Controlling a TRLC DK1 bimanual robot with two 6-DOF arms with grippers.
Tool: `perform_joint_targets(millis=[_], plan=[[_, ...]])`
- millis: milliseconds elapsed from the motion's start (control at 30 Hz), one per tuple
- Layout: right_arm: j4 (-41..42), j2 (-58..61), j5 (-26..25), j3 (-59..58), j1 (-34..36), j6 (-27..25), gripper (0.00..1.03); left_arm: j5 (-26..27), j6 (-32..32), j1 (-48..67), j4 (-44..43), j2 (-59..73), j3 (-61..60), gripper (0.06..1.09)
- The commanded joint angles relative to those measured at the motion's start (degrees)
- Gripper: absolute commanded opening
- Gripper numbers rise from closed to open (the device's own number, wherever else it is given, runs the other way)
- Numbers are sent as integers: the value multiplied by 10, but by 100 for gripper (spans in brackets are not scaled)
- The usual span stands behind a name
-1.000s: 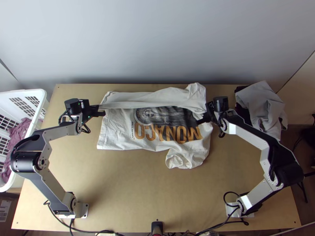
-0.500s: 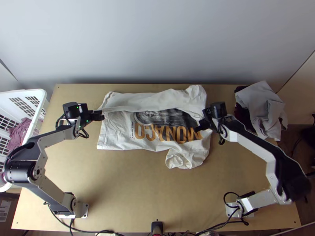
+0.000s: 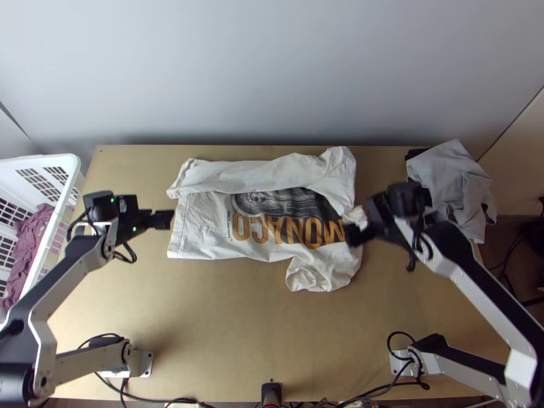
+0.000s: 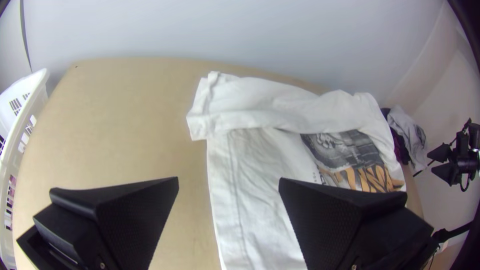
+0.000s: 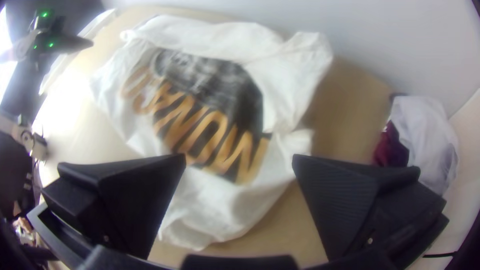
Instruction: Fold the t-shirt
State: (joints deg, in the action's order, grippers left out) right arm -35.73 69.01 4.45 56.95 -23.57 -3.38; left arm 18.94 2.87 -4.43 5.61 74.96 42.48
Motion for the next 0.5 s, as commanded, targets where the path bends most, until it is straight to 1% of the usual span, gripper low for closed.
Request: perform_joint_targets(millis=[0, 33, 167, 233, 367, 467], plan=[[-122, -107, 34, -69, -112, 33, 99, 15, -16, 4, 58, -95, -71, 103], [-135, -107, 34, -75, -121, 36, 99, 15, -16, 7, 62, -98, -79, 103], [-145, -106, 45, -83, -140, 41, 99, 15, -5, 28, 60, -115, -100, 103], [-152, -102, 58, -96, -166, 41, 99, 15, -2, 35, 58, -114, -105, 103], [-148, -83, 59, -123, -207, 40, 99, 14, 2, 60, 49, -111, -115, 103], [-136, -62, 59, -128, -247, 50, 99, 8, 2, 66, 35, -90, -115, 103]])
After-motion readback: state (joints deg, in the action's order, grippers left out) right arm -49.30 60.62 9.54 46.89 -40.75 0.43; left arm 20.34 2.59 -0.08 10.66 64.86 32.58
